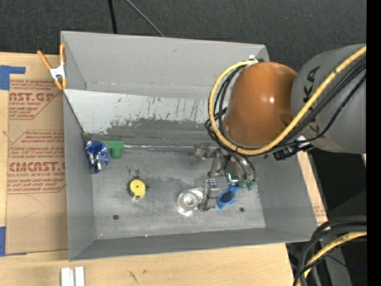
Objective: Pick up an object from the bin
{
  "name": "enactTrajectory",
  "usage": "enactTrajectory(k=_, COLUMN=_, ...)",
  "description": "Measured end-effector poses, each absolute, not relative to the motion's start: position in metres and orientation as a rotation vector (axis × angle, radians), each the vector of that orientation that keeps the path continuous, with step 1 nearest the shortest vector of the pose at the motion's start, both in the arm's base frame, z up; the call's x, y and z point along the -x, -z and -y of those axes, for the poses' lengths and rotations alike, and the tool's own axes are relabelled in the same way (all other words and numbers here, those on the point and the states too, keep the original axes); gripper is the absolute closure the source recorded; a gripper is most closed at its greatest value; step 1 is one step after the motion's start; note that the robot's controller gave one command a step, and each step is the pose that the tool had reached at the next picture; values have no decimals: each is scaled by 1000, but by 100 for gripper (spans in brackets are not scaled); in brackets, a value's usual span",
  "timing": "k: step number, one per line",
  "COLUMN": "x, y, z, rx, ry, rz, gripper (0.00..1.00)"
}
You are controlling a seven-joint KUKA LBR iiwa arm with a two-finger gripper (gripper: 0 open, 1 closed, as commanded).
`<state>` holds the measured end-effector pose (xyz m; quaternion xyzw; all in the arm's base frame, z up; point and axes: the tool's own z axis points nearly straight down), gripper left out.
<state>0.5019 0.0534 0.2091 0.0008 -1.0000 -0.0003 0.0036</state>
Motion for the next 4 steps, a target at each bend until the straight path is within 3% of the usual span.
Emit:
enactTrajectory(k=1, x=-491, y=-102, z=-66, rx=-492, ry=2, rz=3097, gripper=0)
enactTrajectory(k=2, x=-527, y=-78, z=-49, rx=23, ry=1, rz=3142, gripper=0)
enactTrajectory(k=3, x=-490, y=-74, z=-46, rx=-258, ry=0, rz=3133, gripper=0)
enactTrajectory(k=4, x=-489, y=-74, z=-46, rx=-257, ry=1, rz=3131, gripper=100)
